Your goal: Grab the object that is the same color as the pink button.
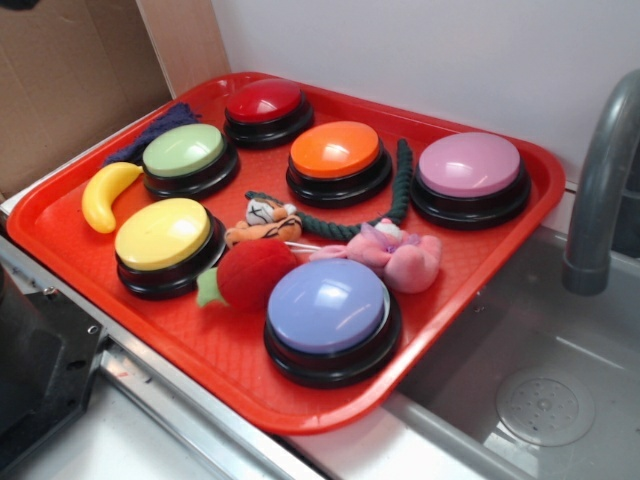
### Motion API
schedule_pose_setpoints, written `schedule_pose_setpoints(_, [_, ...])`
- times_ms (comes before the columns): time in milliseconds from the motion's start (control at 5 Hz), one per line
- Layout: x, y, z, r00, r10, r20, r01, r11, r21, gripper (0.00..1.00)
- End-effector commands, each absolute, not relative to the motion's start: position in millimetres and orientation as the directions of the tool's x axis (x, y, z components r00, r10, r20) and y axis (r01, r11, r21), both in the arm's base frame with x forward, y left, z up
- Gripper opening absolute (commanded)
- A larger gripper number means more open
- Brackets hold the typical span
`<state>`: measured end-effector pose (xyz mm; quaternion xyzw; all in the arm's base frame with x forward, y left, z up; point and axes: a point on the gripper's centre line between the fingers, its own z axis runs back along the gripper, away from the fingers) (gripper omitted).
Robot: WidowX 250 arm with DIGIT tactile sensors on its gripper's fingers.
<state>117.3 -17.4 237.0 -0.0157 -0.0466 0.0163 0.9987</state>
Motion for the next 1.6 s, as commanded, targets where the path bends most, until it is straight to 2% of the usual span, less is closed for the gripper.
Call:
schedule_pose_setpoints(0, [117, -17, 237, 0.995, 0.034, 0.092, -0.031, 0.999, -0.033, 1.00])
schedule_pose_setpoints(200, [136, -28, 222, 0.982, 0.095, 0.163, -0.089, 0.995, -0.048, 1.00])
schedule_pose_setpoints(400, [166, -40, 205, 0.968, 0.173, 0.182, -0.165, 0.985, -0.054, 1.00])
schedule_pose_setpoints(600, [194, -48, 186, 0.956, 0.259, 0.138, -0.253, 0.966, -0.058, 1.00])
schedule_pose_setpoints(800, [222, -55, 158, 0.923, 0.364, 0.126, -0.347, 0.928, -0.137, 1.00])
schedule_pose_setpoints(1000, [241, -75, 136, 0.883, 0.463, 0.078, -0.437, 0.871, -0.226, 1.00])
schedule_pose_setpoints(1200, [251, -95, 119, 0.845, 0.535, 0.029, -0.515, 0.826, -0.231, 1.00])
schedule_pose_setpoints(1400, [252, -108, 102, 0.845, 0.535, -0.009, -0.511, 0.802, -0.309, 1.00])
